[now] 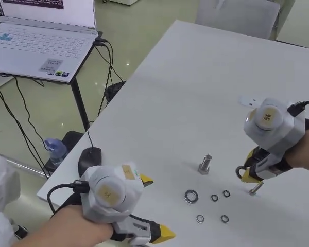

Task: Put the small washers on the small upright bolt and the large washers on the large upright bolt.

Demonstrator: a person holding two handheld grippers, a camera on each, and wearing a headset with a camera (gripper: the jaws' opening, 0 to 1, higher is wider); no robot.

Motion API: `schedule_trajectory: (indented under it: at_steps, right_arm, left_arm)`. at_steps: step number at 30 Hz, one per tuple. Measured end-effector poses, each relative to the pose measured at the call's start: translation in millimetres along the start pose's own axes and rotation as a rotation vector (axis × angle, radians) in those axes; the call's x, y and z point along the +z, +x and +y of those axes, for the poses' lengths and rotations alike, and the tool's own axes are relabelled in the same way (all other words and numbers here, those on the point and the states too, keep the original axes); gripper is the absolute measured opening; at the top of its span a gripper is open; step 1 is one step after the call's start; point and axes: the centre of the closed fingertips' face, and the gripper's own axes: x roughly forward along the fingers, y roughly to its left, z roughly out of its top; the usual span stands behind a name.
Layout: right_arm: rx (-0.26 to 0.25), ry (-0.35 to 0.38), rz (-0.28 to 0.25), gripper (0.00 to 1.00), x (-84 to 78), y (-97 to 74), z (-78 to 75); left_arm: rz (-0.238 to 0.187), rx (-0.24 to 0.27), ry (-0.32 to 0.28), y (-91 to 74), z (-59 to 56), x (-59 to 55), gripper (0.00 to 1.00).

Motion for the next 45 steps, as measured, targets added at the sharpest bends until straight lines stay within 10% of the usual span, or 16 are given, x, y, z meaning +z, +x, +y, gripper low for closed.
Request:
schedule_trajectory:
  at_steps: [22,45]
  right_arm:
    - [-0.005,-0.004,-0.01,0.21,44.6,25.8,-36.6]
    - [-0.001,-0.034,0.048,0.21,56.3,58.7,-41.0]
  left_arm:
    - [0.006,-0.033,0.003,8.0,2.5,0.1,0.72]
    - [0.003,-0.051,0.001,9.1,-3.4,-2.5,0.71]
